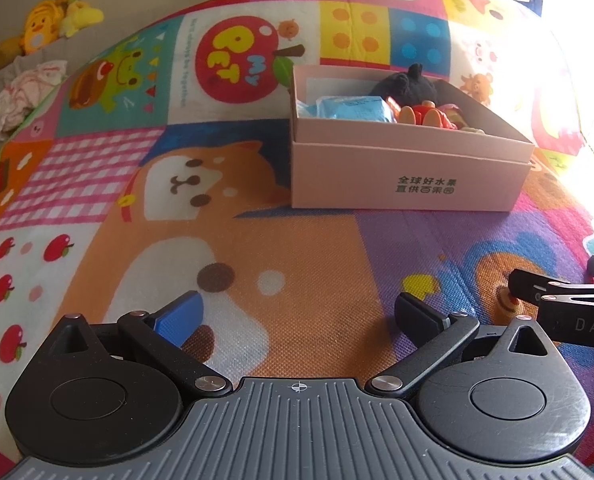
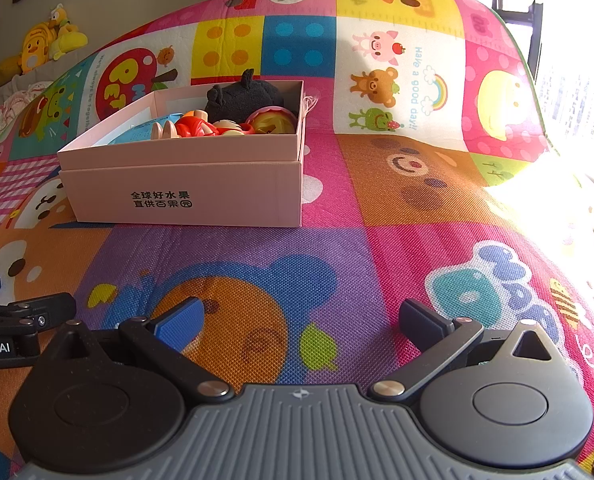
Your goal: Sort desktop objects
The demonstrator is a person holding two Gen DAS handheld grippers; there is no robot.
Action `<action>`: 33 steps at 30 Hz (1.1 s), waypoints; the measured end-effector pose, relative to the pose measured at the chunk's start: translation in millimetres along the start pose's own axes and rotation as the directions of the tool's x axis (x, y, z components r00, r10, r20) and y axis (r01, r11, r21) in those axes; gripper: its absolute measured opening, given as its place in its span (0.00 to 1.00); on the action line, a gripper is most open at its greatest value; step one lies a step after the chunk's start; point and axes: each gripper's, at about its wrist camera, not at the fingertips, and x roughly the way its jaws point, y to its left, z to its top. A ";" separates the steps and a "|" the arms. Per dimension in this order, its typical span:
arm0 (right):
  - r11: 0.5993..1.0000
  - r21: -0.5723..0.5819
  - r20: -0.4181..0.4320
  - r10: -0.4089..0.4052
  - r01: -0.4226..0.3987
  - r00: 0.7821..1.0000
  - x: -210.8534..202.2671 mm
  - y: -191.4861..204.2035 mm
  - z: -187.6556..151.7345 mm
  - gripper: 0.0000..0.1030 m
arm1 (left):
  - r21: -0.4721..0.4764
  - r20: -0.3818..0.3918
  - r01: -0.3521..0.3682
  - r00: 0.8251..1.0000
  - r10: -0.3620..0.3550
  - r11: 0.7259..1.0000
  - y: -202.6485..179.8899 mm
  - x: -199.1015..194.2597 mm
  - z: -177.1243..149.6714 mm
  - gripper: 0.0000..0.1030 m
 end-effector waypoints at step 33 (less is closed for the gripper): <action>1.000 0.000 0.000 0.000 0.000 1.000 -0.2 -0.1 0.1 1.00 | 0.000 0.008 -0.003 1.000 0.003 1.000 -0.7 -1.8 -1.2 1.00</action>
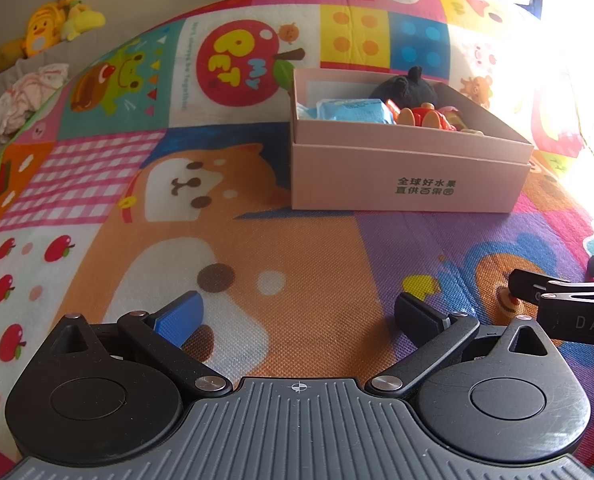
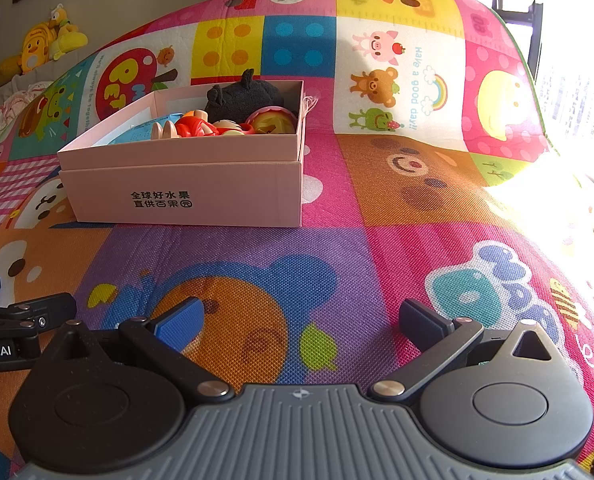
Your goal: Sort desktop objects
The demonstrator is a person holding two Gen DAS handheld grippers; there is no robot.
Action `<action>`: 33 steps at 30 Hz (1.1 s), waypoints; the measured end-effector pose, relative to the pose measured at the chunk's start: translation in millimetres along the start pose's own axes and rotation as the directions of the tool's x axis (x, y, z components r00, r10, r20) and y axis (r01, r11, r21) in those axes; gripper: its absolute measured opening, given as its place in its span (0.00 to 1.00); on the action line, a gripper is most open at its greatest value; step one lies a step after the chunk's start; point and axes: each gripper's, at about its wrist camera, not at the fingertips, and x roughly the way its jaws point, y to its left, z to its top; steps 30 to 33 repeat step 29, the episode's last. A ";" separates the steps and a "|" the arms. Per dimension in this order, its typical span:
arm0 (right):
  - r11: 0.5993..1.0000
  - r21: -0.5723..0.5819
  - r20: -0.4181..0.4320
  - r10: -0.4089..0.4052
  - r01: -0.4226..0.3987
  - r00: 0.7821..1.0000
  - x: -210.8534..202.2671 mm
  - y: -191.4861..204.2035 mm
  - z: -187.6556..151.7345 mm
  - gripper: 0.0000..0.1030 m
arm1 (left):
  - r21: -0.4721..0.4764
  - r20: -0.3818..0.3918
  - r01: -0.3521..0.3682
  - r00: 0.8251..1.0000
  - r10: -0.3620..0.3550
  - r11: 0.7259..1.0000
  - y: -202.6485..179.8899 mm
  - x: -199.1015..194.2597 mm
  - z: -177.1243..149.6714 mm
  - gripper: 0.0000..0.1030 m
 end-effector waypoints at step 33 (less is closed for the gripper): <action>1.000 0.000 0.000 0.000 0.000 1.000 -0.4 -0.2 -0.3 1.00 | 0.004 -0.002 -0.003 1.000 0.004 1.000 -0.2 -1.6 -0.2 1.00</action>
